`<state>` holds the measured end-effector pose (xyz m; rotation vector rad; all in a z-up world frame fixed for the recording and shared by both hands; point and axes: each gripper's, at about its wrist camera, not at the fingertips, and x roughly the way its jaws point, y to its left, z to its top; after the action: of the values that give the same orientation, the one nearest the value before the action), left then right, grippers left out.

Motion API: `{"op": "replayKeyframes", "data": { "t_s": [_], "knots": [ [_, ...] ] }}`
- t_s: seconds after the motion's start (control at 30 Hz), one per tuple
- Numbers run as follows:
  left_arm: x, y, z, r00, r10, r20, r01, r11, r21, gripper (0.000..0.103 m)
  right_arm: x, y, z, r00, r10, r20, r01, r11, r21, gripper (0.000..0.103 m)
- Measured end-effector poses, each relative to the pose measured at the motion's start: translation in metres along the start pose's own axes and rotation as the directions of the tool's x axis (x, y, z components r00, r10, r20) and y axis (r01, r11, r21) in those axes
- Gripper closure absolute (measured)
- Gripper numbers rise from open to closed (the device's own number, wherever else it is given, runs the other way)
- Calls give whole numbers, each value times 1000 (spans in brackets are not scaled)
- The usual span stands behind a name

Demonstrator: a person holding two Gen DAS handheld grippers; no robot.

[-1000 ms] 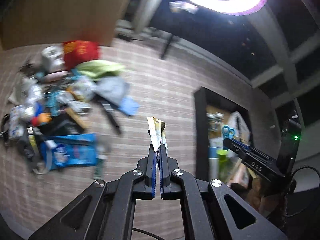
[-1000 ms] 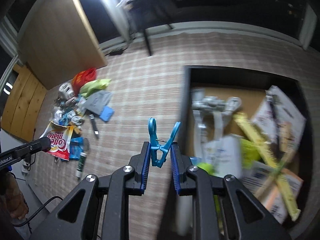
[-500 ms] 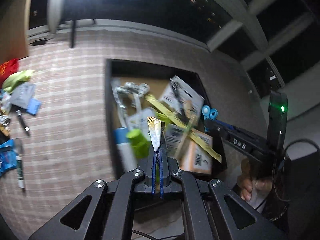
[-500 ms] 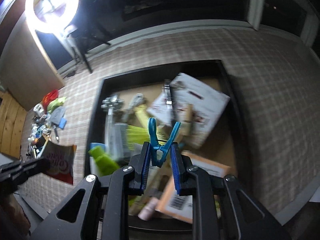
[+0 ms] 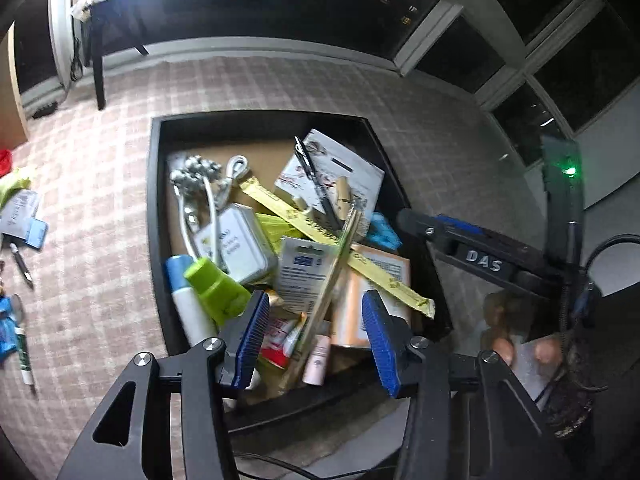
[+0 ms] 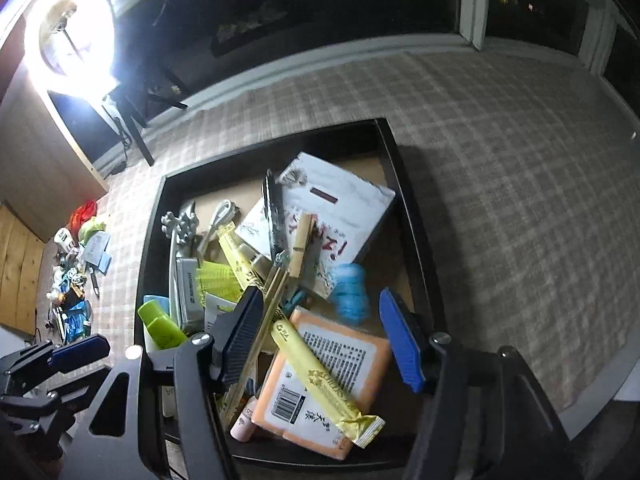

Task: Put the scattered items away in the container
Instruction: 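Carry the paper strip and blue clothespin over the tray and open both grippers, then move both open grippers back to the pile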

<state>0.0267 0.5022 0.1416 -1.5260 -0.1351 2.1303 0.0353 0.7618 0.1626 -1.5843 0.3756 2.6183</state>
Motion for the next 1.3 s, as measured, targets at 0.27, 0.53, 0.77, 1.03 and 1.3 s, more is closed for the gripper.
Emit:
{"op": "replayKeyframes", "data": {
  "t_s": [0.27,0.53,0.77,1.03,1.3],
  "knots": [
    [-6,29,-9,998,51,23,-50,997,-60,57,5,19,-1,999,32,-1,-32,998,-58,43],
    [-21,85,-35,994,101,34,-93,978,-188,58,16,60,-7,994,103,-28,-105,988,-112,43],
    [-51,157,-70,987,157,40,-138,943,-304,58,29,114,-21,986,153,-64,-161,973,-164,43],
    [-103,252,-110,977,205,53,-165,895,-414,58,35,193,-42,977,198,-77,-210,955,-209,43],
    [-162,358,-135,958,278,67,-207,837,-507,58,40,278,-51,975,208,-76,-221,938,-268,43]
  ]
}}
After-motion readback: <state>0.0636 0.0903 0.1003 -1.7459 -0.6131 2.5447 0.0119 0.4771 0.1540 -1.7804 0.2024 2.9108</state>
